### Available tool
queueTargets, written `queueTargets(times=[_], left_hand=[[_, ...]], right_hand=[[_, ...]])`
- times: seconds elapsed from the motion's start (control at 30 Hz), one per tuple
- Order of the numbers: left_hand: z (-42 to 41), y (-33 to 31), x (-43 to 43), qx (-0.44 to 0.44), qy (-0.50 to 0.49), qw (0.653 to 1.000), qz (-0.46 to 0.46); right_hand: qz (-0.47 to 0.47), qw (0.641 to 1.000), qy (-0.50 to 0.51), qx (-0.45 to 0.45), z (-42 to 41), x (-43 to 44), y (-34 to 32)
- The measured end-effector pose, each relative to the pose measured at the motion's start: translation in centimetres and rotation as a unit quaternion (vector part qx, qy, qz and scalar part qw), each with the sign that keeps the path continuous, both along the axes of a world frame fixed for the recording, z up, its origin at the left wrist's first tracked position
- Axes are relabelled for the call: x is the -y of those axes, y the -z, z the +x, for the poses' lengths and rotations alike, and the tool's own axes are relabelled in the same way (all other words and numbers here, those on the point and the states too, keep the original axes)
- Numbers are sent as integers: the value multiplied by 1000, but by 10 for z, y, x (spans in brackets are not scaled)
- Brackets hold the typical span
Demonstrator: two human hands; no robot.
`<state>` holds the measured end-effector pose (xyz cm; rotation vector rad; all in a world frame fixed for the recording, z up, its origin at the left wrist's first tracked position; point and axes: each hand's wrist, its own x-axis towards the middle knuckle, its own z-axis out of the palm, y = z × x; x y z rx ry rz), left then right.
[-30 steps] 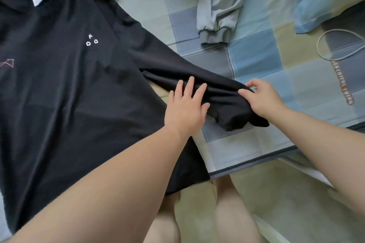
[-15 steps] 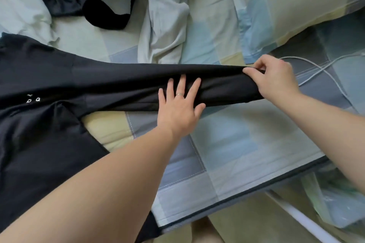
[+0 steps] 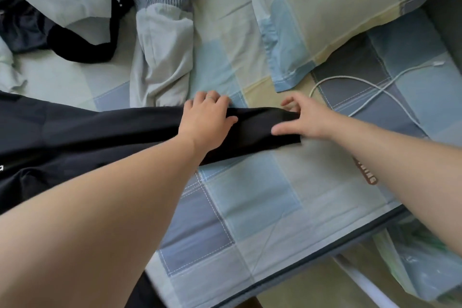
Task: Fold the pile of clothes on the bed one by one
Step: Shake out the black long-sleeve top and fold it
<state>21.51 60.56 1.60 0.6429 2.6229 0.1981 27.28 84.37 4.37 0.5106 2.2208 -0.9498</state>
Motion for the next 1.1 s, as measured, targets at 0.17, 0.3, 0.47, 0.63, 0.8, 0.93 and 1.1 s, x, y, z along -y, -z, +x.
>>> queueTargets(times=[0.17, 0.3, 0.47, 0.63, 0.8, 0.93, 1.1], left_hand=[[-5, 1, -17, 32, 20, 998, -51], [-6, 1, -37, -31, -48, 998, 16], [-12, 6, -49, -17, -57, 998, 4], [-6, 10, -45, -68, -54, 996, 28], [16, 1, -16, -113, -29, 992, 39], [35, -6, 44, -106, -34, 994, 9], [41, -14, 142, -98, -153, 982, -49]], right_hand=[[76, 997, -1, -4, 15, -5, 12], [-170, 929, 327, -24, 15, -13, 10], [-53, 932, 360, -1, 20, -17, 21], [11, 943, 333, -6, 18, -6, 23], [116, 968, 220, -4, 12, 2, 22], [207, 953, 212, -59, 22, 13, 9], [165, 959, 29, -227, 23, 108, -3]])
